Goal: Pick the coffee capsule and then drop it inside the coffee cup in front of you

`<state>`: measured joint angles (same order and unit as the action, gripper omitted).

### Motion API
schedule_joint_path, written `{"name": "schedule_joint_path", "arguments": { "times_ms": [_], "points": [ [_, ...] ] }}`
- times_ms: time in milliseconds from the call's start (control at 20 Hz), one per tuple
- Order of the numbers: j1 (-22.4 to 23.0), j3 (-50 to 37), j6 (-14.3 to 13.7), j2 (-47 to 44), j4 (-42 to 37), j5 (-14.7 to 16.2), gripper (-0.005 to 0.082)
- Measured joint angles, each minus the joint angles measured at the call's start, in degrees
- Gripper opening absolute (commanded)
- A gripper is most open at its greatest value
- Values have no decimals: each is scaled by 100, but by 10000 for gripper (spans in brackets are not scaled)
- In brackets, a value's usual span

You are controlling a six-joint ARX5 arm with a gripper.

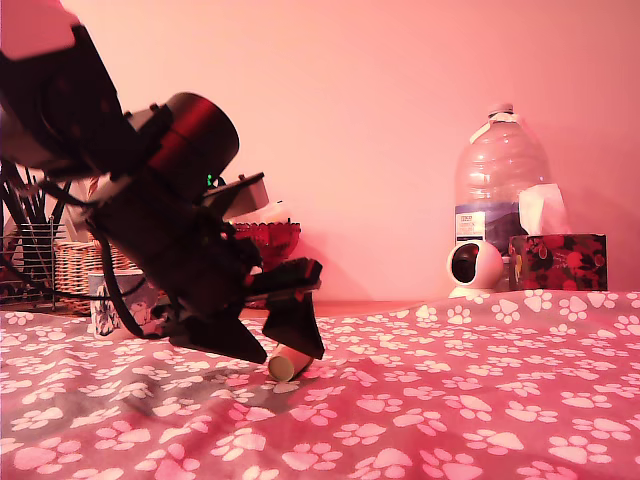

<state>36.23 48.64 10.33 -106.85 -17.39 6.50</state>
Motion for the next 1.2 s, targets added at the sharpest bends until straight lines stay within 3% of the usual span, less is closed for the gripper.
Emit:
{"name": "schedule_joint_path", "arguments": {
  "times_ms": [300,750,900,1050,1200],
  "points": [
    [0,0,0,-66,-369,-2,623],
    [0,4,33,-68,20,44,605],
    [0,39,31,-68,107,42,474],
    [-4,39,31,-68,109,42,279],
    [-4,39,31,-68,118,46,235]
  ]
}}
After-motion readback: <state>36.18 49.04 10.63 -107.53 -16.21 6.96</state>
